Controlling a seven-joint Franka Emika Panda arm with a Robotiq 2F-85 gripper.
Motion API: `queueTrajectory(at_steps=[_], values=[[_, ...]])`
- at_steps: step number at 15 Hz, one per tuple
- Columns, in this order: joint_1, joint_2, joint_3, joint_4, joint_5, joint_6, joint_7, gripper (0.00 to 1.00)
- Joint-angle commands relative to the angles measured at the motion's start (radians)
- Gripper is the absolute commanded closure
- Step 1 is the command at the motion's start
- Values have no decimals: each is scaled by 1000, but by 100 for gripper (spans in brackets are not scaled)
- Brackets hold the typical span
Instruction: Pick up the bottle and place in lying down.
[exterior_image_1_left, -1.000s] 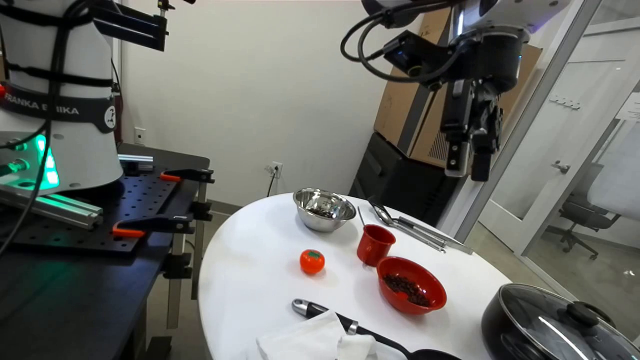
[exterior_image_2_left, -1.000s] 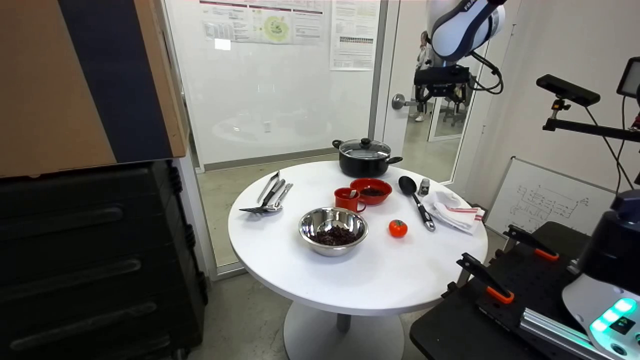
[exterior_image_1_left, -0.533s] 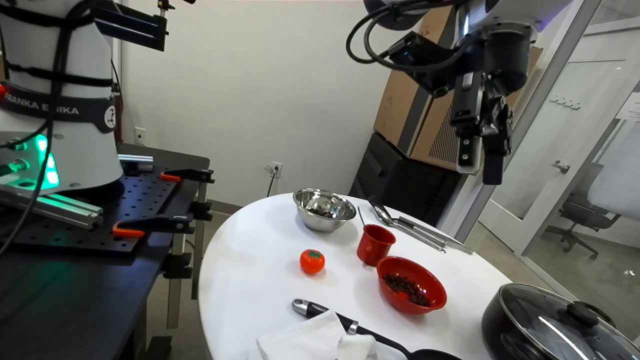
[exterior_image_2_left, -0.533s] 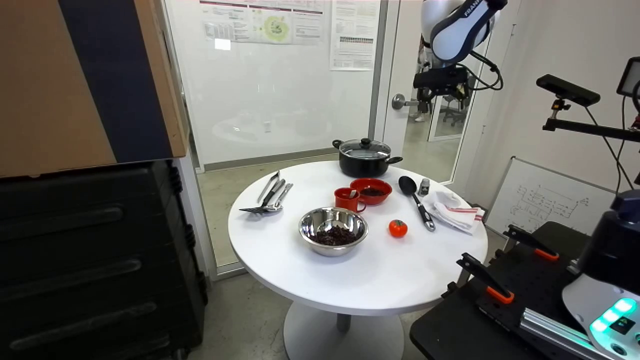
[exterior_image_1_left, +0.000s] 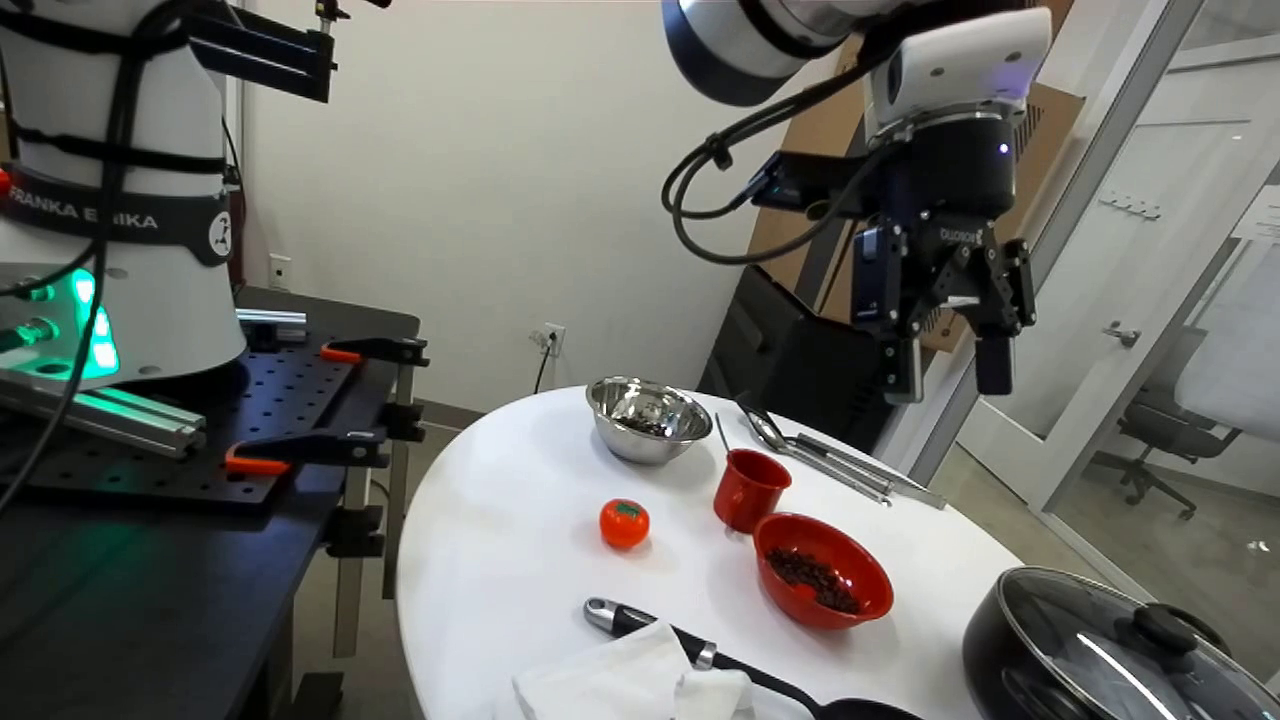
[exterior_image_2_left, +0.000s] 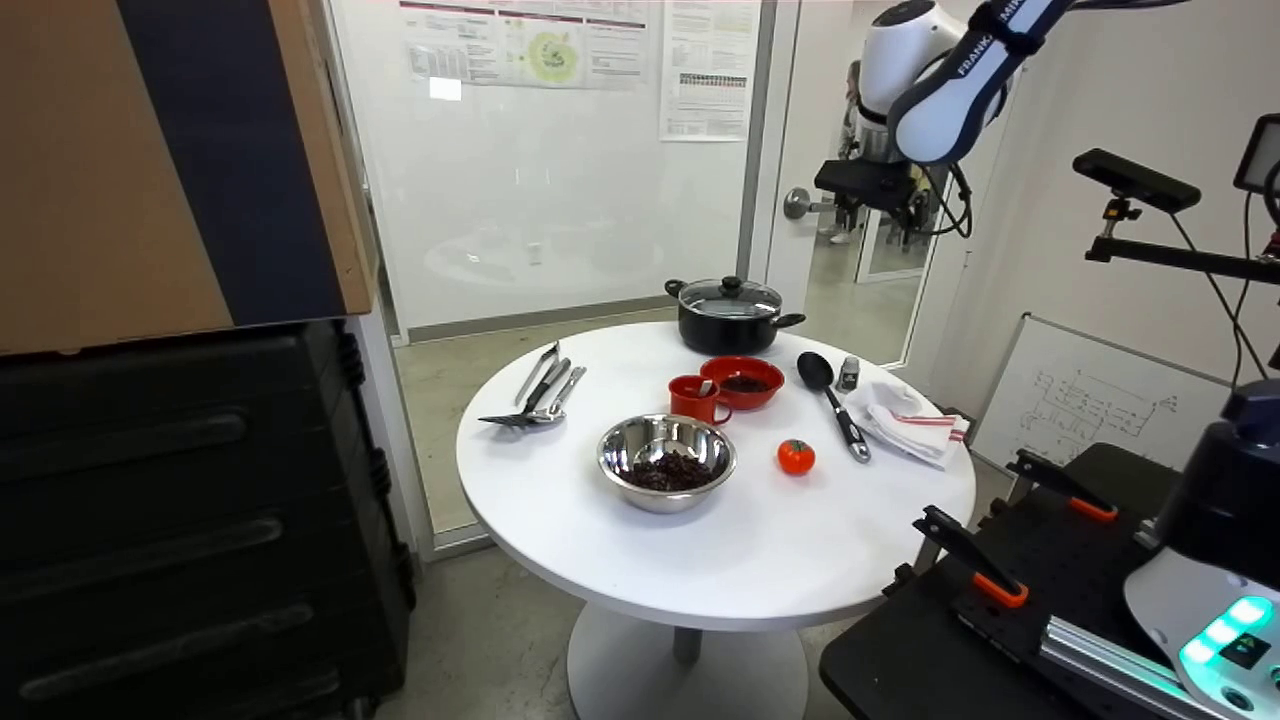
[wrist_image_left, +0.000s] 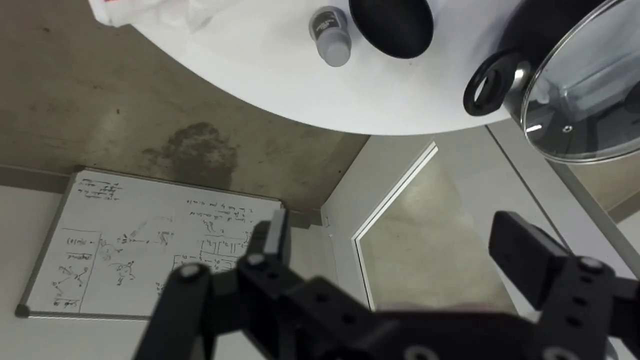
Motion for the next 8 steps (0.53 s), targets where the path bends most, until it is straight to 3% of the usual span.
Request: queueTrajectory(at_steps=[1,5,8], values=[[40,59,-125,1,-243,139,270,0],[114,144,-267,70,-520,173,565,0],[140,169,-282,40,-714,135,762,0]])
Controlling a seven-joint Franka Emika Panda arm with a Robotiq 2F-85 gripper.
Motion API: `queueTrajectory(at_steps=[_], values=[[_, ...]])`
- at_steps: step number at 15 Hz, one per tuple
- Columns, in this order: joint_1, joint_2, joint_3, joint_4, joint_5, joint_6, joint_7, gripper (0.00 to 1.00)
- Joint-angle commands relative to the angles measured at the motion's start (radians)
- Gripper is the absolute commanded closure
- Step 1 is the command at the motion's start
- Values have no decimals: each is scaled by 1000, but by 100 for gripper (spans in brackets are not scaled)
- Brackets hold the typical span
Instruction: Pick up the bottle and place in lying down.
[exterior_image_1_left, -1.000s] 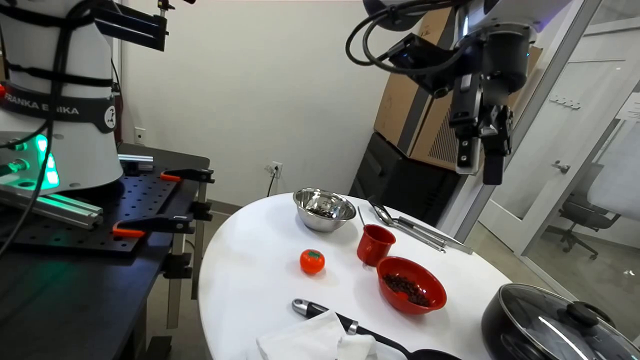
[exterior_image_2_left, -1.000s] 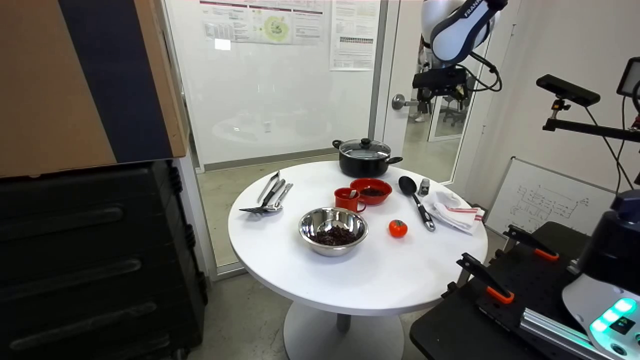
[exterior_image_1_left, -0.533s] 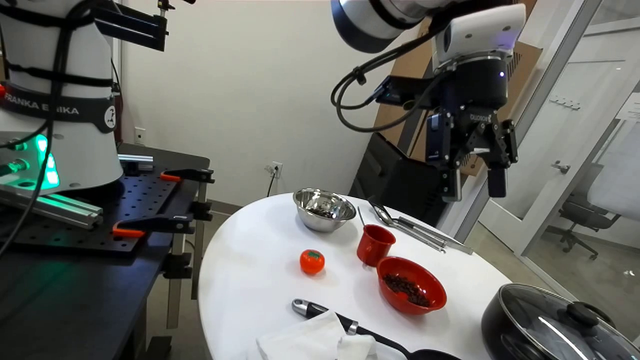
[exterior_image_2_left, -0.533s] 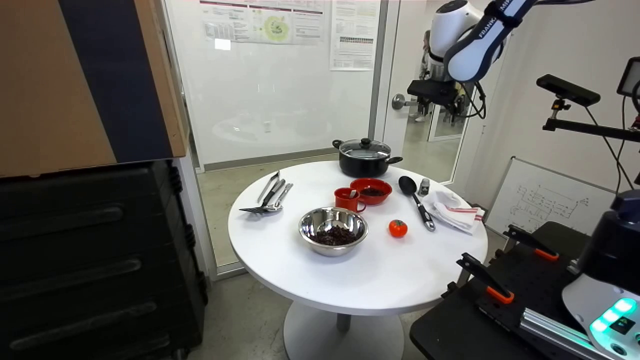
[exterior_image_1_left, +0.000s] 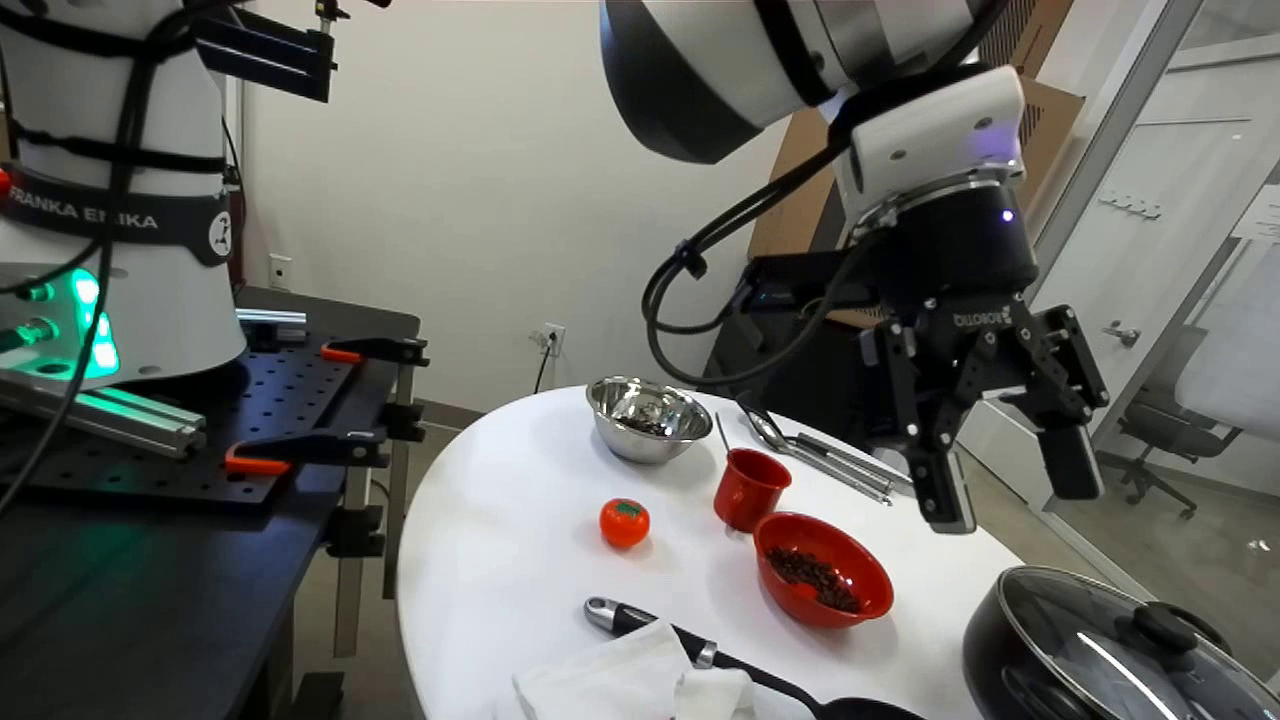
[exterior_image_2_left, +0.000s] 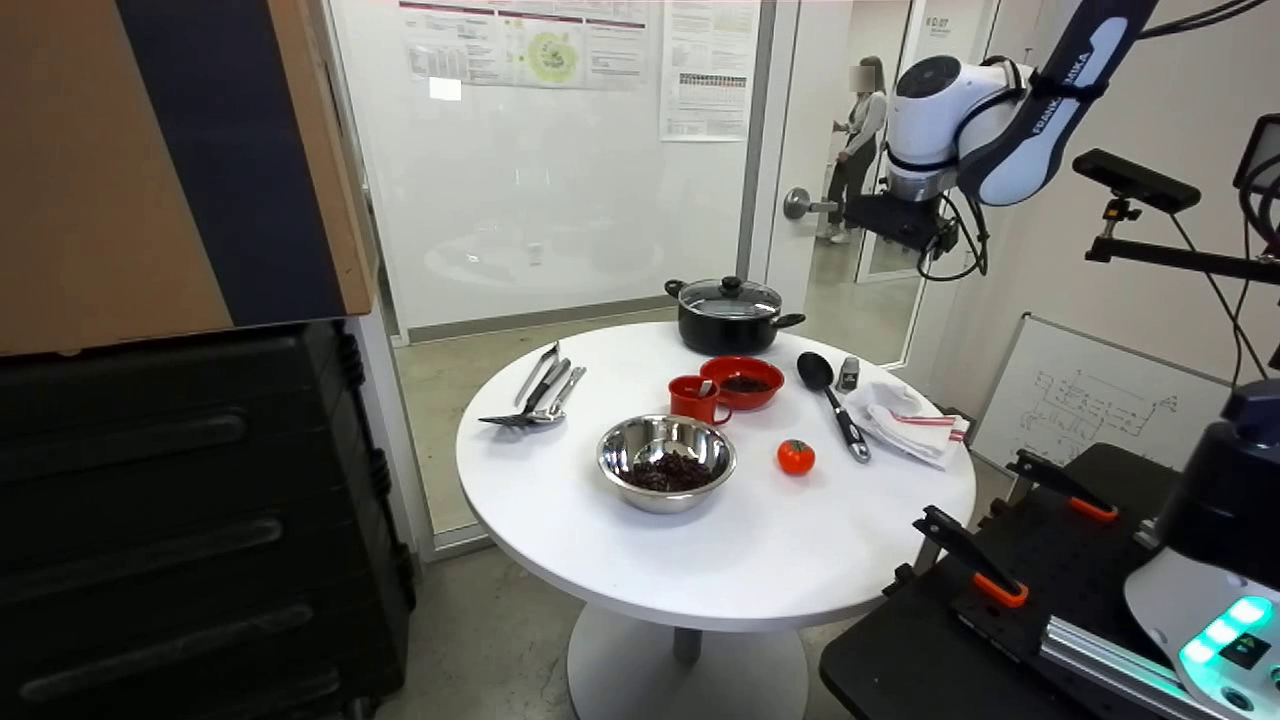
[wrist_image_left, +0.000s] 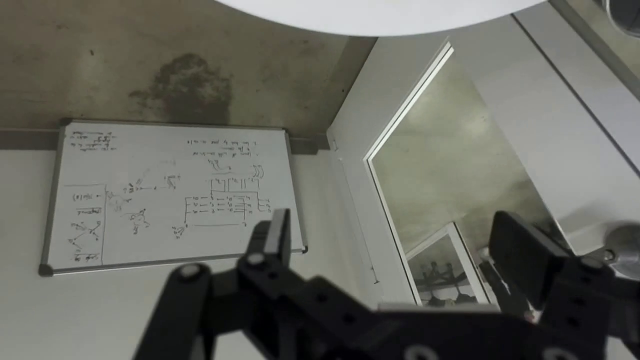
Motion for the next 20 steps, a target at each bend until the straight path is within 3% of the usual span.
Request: queueTrajectory(at_steps=[1,3,8,10,15,16,17,19,20], values=[[49,50,-25,-12,-189,-30,216,0],[25,41,-8,-15,-144,-15,160,0],[38,57,-7,-23,-151,-26,180,0],[54,77,-6,-17,-182,-44,229,0],[114,142,5,19,-382,-136,481,0],[123,150,18,27,-388,-167,499,0],[113,138,49,44,-313,-204,412,0],[123,164,79,78,-290,-259,397,0],[25,163,200,98,-301,-315,387,0]])
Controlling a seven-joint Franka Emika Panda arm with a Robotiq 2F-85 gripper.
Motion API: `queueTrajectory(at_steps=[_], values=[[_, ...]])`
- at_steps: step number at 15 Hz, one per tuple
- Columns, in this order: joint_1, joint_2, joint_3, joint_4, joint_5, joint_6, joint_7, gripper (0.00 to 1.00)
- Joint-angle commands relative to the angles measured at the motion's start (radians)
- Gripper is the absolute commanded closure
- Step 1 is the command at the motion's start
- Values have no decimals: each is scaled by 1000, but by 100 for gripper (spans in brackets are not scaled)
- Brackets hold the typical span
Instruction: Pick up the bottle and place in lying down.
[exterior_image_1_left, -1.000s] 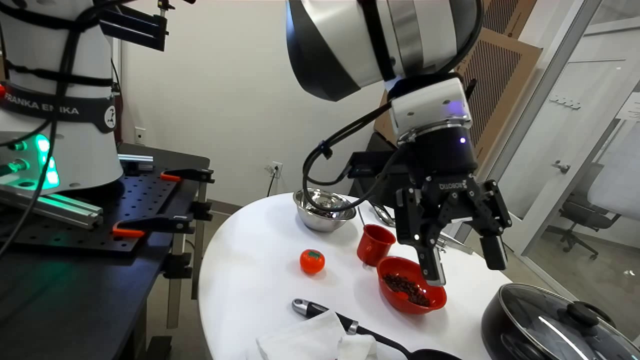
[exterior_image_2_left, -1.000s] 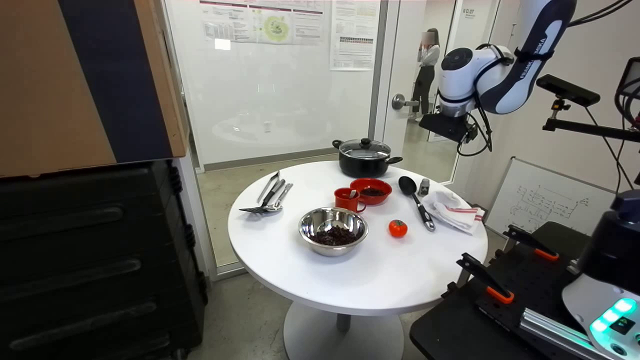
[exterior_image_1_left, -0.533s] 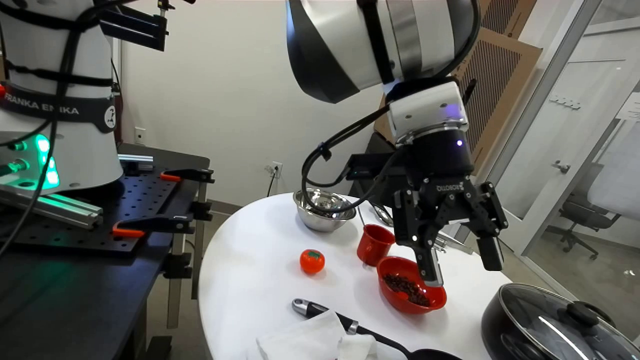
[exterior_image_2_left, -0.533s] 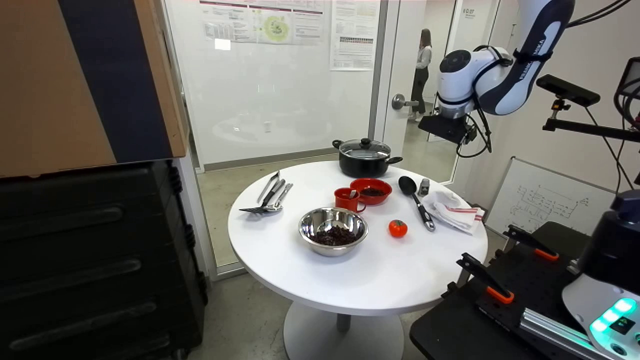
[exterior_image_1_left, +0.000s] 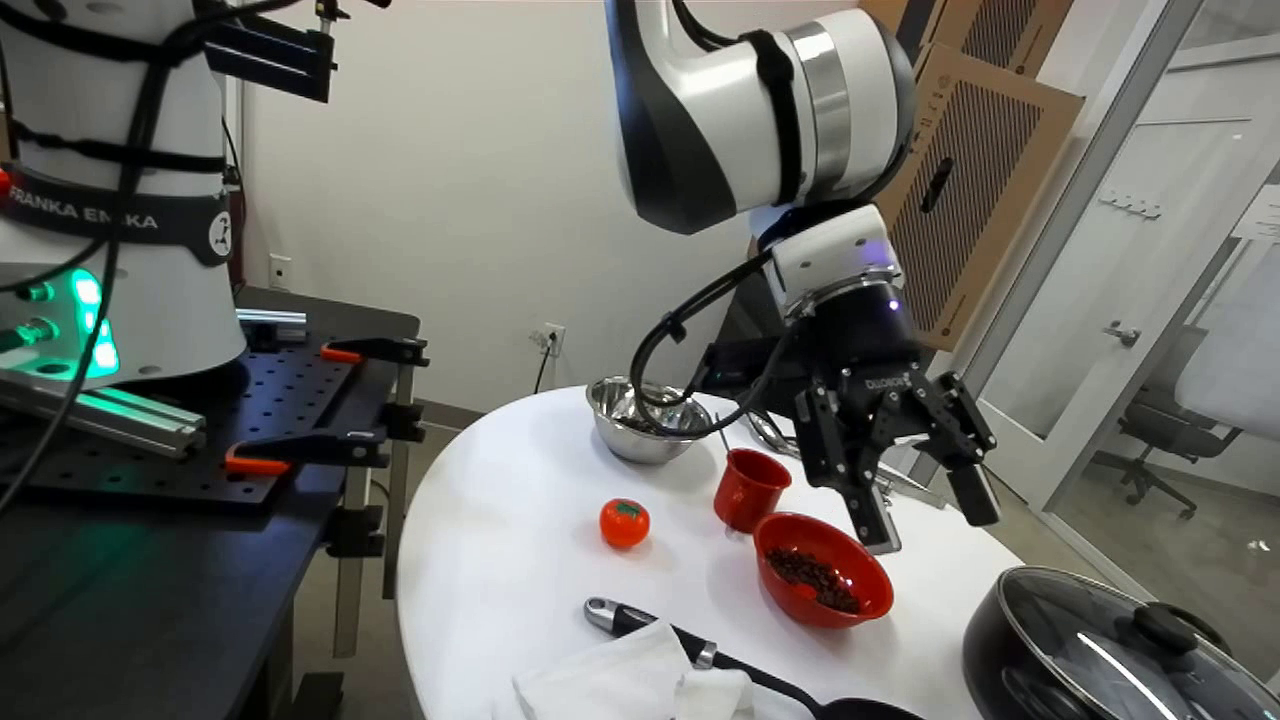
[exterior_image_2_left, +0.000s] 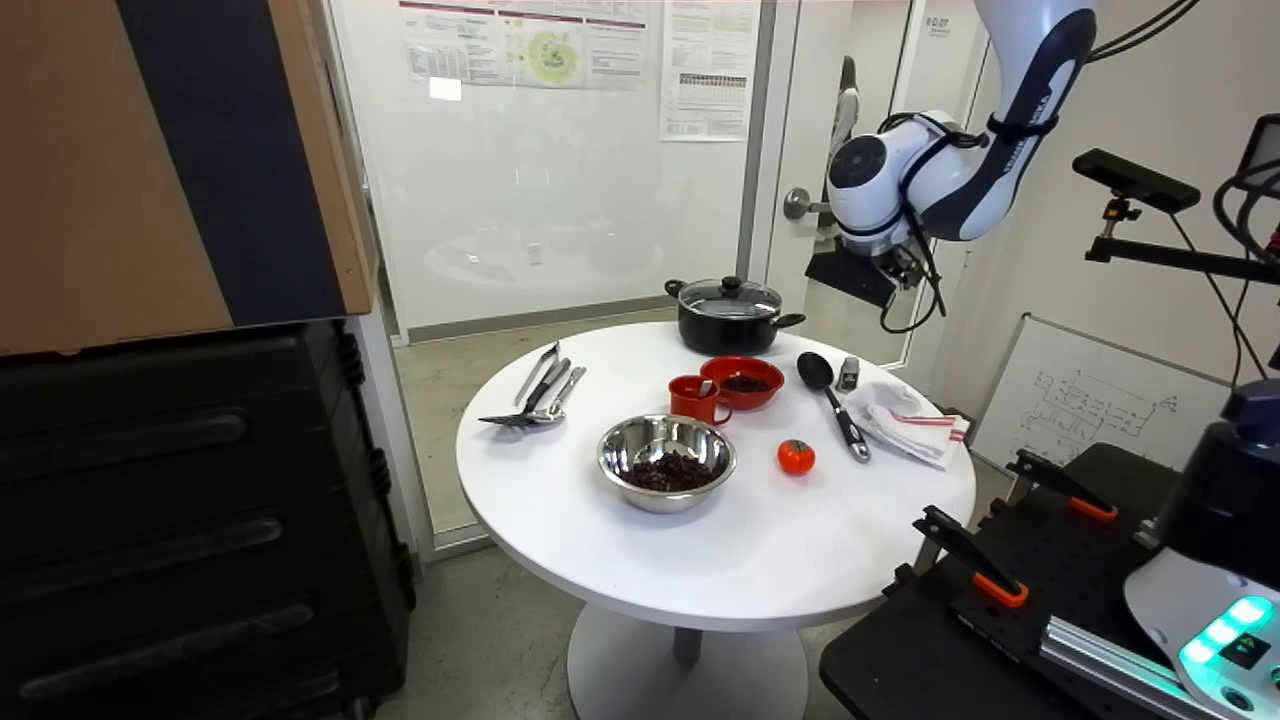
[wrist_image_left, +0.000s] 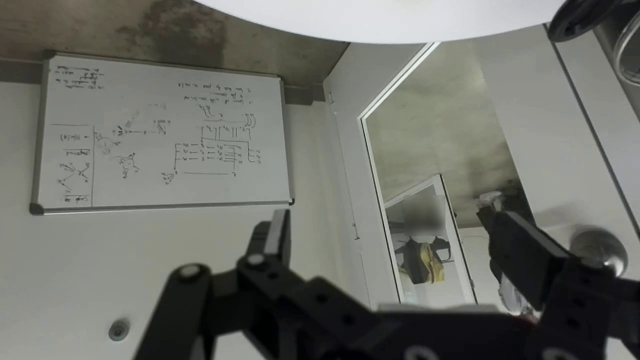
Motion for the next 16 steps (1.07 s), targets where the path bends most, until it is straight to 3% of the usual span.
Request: queueTrajectory(at_steps=[1,6,11,16], values=[[-101,50,164,79,13,-118,-7,0],[-204,188,278,107,25,-154,-7,0],[-266,308,300,163,24,-163,-11,0],[-277,371,304,242,18,-190,-6,0]])
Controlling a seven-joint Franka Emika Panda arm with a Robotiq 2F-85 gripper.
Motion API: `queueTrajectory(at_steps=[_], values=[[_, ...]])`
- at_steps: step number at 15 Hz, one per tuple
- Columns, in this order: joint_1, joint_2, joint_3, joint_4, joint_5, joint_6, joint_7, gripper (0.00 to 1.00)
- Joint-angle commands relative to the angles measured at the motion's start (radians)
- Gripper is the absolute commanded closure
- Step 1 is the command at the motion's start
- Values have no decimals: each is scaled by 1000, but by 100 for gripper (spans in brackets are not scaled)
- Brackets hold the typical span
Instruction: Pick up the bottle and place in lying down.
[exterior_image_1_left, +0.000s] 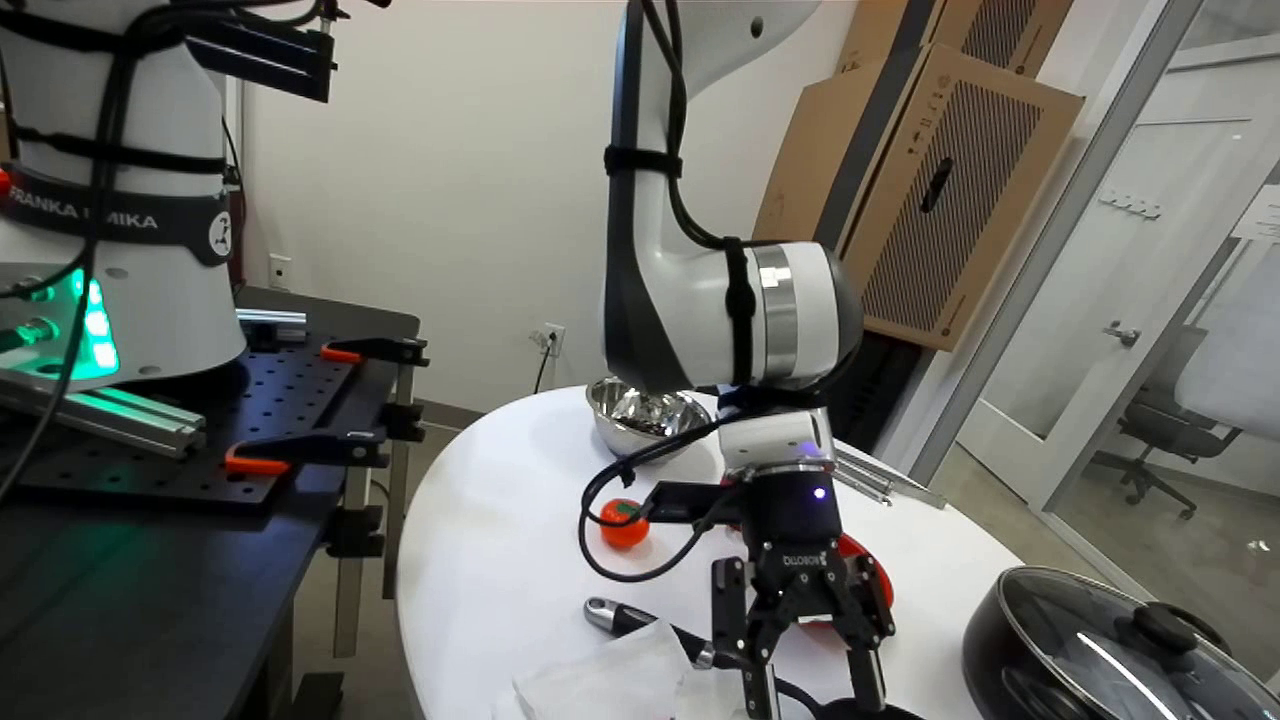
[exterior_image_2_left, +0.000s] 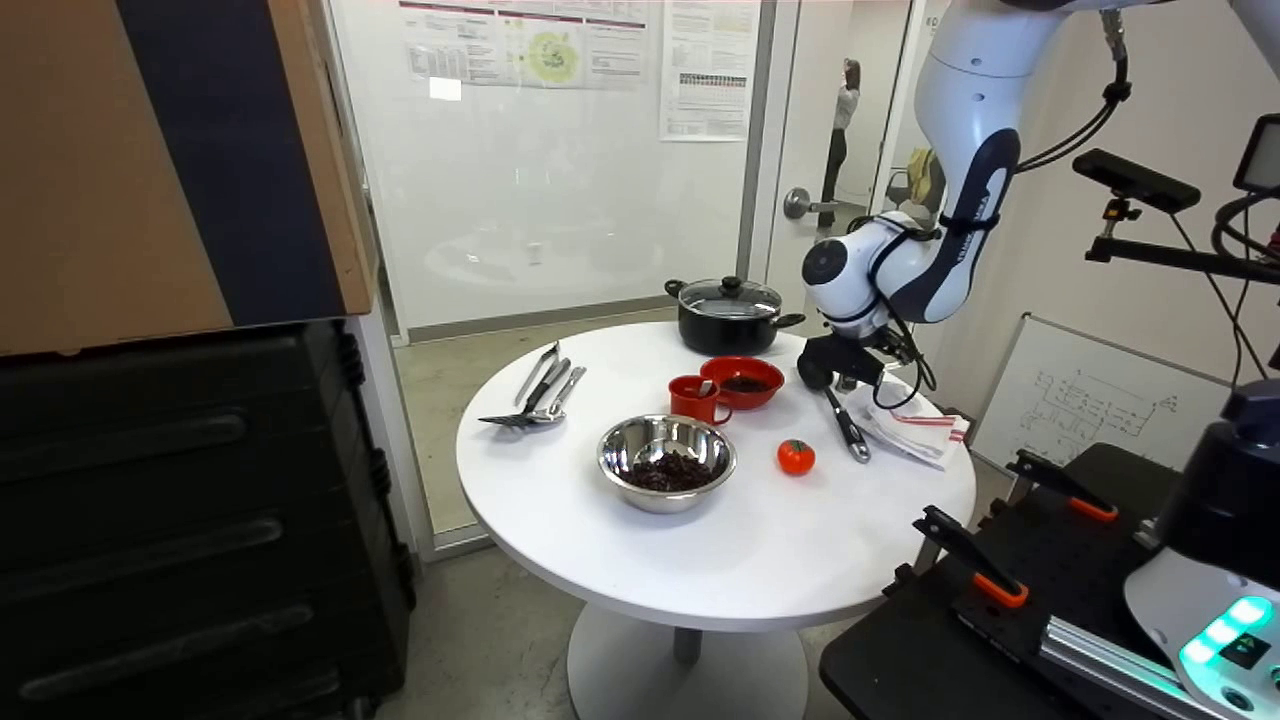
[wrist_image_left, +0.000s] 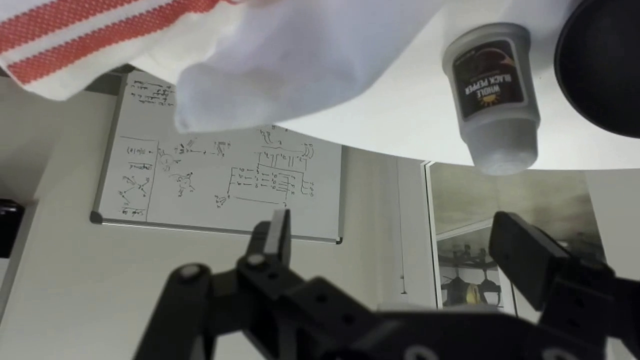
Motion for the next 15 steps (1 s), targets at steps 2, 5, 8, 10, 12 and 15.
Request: queueTrajectory(at_steps=[2,5,8,10,12,15], values=[[-7,60,21,93,7,-53,-3,0],[-13,39,24,70,-4,-39,-3,0],[-13,42,25,77,-3,-40,-4,0],[-10,30,28,87,-2,-40,-4,0],[-5,32,33,106,-3,-43,-4,0],[6,45,39,147,-5,-53,-4,0]])
